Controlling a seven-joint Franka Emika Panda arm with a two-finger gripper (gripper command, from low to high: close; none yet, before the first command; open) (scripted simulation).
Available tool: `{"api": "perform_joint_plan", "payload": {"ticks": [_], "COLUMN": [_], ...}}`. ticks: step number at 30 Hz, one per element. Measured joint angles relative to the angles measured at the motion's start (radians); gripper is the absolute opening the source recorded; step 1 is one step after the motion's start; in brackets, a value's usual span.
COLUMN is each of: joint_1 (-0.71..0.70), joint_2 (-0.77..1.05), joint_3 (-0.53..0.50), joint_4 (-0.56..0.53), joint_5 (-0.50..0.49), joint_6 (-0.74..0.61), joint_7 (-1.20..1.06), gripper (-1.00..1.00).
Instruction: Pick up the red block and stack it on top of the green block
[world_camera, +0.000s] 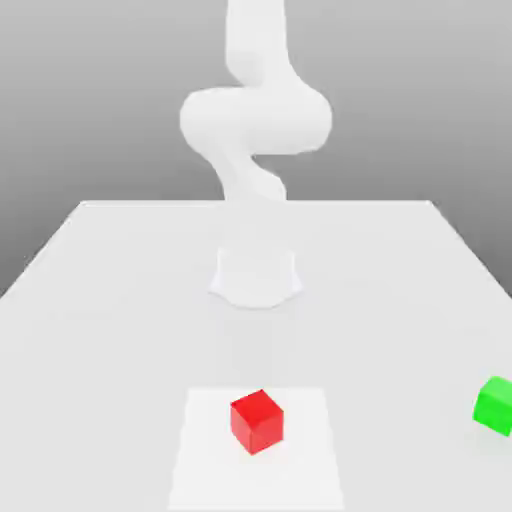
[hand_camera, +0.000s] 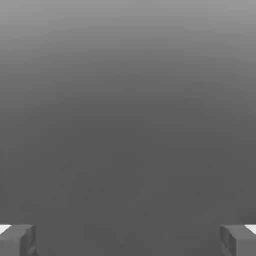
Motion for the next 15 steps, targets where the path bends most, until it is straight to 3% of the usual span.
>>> {"api": "perform_joint_plan", "payload": {"ticks": [8, 15], "joint_1": [-0.051, -0.099], "joint_2": [0.305, 0.558], "joint_3": [0.058, 0.124], "joint_4": [-0.165, -0.305], "joint_5": [0.092, 0.075], "joint_6": [0.172, 0.321], "joint_7": [0.296, 0.612], "gripper": [0.00, 0.00]}}
